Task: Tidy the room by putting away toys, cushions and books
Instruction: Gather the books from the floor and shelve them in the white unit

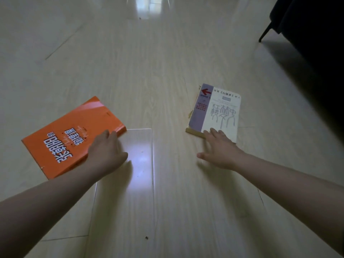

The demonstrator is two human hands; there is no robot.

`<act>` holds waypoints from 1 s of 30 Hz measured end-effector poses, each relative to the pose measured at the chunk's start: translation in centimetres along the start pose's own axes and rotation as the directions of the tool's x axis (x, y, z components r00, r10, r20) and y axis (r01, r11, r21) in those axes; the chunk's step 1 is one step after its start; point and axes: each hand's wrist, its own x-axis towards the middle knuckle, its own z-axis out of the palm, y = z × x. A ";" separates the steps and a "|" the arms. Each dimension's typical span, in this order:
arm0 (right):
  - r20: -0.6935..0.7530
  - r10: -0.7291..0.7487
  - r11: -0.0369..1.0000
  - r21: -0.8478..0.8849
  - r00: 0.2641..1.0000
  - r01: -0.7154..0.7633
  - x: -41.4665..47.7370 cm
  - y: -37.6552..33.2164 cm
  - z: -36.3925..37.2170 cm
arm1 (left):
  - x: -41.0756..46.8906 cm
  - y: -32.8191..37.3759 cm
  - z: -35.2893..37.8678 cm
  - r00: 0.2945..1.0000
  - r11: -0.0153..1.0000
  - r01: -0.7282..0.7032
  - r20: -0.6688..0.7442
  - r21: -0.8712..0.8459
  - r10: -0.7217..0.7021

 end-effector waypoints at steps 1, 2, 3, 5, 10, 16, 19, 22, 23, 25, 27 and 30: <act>0.007 0.004 1.000 -0.004 1.000 -0.004 0.1 0.2 0.2 | 0.6 -0.1 0.2 0.999 0.999 0.034 0.001 0.018 -0.034; 0.011 0.008 1.000 -0.007 1.000 -0.008 0.1 0.4 0.3 | 1.0 -0.1 0.4 0.998 0.997 0.056 0.008 0.050 -0.056; 0.014 0.013 1.000 -0.012 1.000 -0.013 0.1 0.6 0.5 | 1.2 0.0 0.7 0.998 0.994 0.064 0.021 0.083 -0.066; 0.019 0.021 1.000 -0.020 1.000 -0.021 0.3 1.0 0.8 | 1.3 0.2 1.4 0.997 0.991 0.065 0.044 0.118 -0.070; -0.007 0.007 0.997 -0.079 1.000 -0.008 0.6 1.8 1.7 | 1.0 -0.2 1.8 0.999 0.992 0.015 0.048 0.128 -0.021; -0.035 -0.028 0.995 -0.094 0.999 0.024 0.0 2.2 2.1 | -2.7 1.1 2.4 0.990 0.979 -0.112 0.101 0.168 0.096; -0.031 -0.053 0.993 -0.103 0.998 0.049 -0.3 2.2 2.2 | -4.3 2.1 3.2 0.975 0.965 -0.206 0.115 0.165 0.189; -0.023 -0.063 0.993 -0.104 0.998 0.060 -1.0 2.5 2.5 | -5.5 3.5 4.6 0.946 0.937 -0.311 0.151 0.156 0.289; -0.022 -0.068 0.993 -0.103 0.997 0.066 -1.4 2.6 2.6 | -6.1 3.8 4.9 0.934 0.928 -0.345 0.153 0.141 0.323; -0.026 -0.080 0.992 -0.098 0.996 0.077 -2.3 3.0 2.9 | -6.8 4.1 5.7 0.896 0.888 -0.441 0.126 0.129 0.427; -0.027 -0.091 0.991 -0.098 0.995 0.088 -3.4 3.6 3.2 | -7.1 4.0 6.4 0.866 0.855 -0.501 0.088 0.137 0.493; -0.019 -0.106 0.990 -0.093 0.994 0.104 -5.0 4.5 4.2 | -7.5 3.9 6.7 0.835 0.822 -0.550 0.085 0.149 0.544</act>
